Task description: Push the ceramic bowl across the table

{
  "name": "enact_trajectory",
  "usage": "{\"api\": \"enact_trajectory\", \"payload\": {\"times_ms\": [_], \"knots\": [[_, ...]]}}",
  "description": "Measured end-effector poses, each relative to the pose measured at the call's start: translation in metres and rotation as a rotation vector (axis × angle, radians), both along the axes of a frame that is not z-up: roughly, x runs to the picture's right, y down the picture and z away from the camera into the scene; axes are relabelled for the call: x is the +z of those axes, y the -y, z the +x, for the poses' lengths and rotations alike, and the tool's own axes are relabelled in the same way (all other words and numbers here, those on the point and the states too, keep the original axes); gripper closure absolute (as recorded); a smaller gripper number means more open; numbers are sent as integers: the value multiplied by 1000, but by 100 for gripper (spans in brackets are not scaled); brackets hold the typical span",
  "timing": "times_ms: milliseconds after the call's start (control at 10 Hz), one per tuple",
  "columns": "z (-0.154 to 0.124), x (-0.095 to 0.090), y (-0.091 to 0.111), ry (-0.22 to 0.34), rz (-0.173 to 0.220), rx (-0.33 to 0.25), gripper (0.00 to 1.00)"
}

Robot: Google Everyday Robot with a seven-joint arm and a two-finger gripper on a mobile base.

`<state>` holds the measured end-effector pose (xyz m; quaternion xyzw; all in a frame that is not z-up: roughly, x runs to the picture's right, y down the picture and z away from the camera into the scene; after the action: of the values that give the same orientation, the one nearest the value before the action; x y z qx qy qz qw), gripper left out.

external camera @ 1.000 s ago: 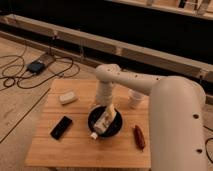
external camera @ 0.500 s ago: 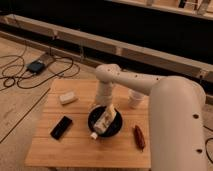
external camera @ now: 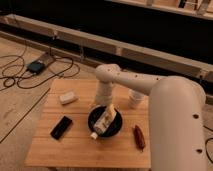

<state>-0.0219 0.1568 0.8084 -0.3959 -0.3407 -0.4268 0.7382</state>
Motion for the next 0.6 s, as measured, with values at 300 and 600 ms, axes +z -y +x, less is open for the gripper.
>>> {"api": "enact_trajectory", "payload": {"times_ms": [300,600], "knots": [[-2,-2,8,7,9,-10,20],[-12,-6,27,21,46,-42,20]]}}
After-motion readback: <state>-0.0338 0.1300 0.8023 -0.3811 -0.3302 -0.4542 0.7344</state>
